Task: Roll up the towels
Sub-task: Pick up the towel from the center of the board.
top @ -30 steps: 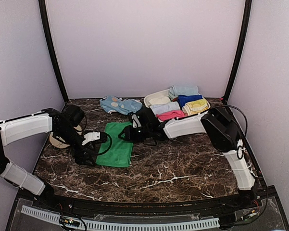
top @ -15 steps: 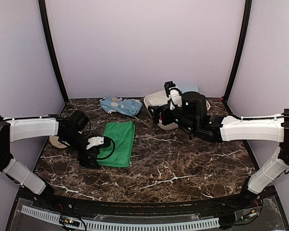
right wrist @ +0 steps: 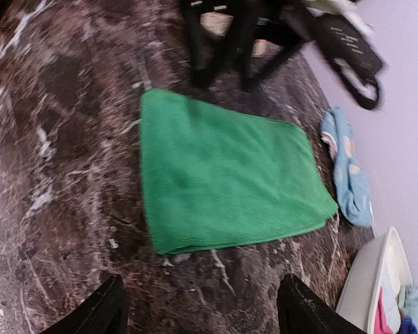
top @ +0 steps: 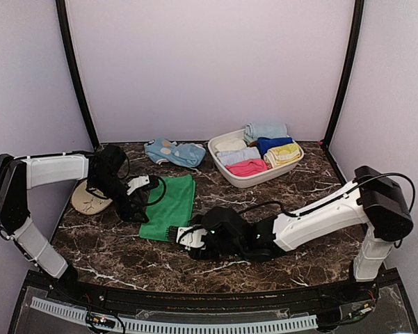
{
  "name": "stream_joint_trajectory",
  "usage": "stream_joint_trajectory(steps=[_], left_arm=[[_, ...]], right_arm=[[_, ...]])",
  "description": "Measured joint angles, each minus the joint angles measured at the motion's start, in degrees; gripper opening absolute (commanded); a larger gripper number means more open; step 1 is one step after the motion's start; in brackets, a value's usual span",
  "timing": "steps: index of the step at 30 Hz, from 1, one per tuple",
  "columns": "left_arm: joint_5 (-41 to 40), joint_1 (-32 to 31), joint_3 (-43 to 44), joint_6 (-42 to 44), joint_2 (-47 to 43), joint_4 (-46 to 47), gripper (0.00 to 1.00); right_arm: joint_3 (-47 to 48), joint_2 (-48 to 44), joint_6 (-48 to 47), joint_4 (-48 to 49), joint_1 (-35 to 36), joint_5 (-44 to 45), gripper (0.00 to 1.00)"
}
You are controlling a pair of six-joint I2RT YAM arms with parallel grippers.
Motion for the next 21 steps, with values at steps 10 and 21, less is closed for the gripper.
stream_joint_trajectory(steps=[10, 21], left_arm=[[4.26, 7.1, -2.97, 3.48, -2.4, -3.04, 0.89], [4.13, 9.18, -4.81, 5.9, -5.05, -4.44, 0.88]], right_arm=[[12.07, 16.81, -11.17, -2.56, 1.4, -1.27, 0.57], [17.49, 20.63, -9.68, -4.48, -0.74, -4.5, 0.45]])
